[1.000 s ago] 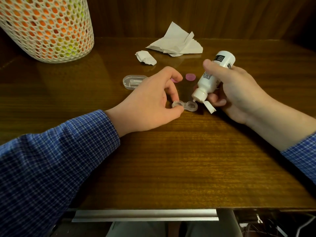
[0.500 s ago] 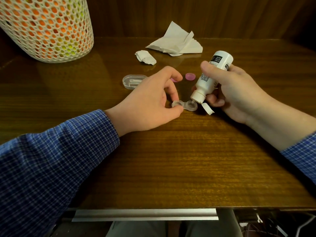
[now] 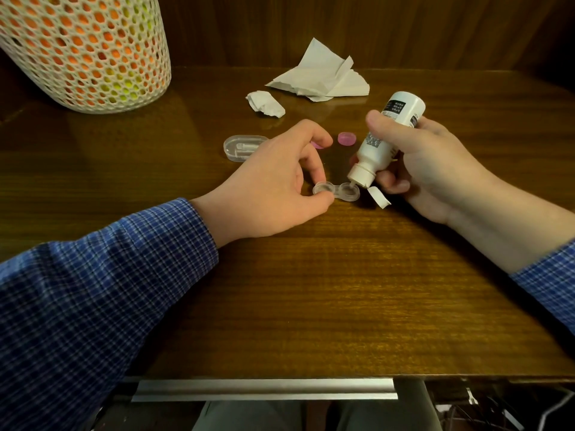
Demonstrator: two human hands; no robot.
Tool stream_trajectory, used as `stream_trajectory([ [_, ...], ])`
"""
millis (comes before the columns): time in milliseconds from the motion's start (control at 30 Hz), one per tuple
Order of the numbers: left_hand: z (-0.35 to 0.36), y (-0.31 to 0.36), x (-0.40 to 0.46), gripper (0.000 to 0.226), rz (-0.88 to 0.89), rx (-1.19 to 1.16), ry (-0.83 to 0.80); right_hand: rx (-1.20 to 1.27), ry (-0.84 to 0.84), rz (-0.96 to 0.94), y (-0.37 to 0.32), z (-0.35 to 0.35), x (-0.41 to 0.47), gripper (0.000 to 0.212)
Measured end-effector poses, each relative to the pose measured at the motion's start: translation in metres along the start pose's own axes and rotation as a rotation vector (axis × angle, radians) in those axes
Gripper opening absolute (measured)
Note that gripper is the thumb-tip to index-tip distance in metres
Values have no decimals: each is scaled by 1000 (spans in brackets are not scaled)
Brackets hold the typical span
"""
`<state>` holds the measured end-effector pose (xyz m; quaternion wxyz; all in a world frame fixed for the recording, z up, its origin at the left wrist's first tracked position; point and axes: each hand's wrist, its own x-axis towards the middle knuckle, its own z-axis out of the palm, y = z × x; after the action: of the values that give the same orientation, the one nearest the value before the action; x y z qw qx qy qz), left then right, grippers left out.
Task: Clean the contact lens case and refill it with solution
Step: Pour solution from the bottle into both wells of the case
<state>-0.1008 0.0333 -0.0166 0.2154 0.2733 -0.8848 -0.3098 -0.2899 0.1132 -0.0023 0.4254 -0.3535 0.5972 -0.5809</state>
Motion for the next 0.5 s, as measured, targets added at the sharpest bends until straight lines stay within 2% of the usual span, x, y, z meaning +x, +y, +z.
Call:
stream_trajectory([
  [233, 0, -1, 0, 65, 2, -6, -1, -2, -25, 14, -1, -2, 1, 25],
  [500, 0, -2, 0, 65, -3, -6, -17, 87, -101, 152, -9, -8, 4, 46],
])
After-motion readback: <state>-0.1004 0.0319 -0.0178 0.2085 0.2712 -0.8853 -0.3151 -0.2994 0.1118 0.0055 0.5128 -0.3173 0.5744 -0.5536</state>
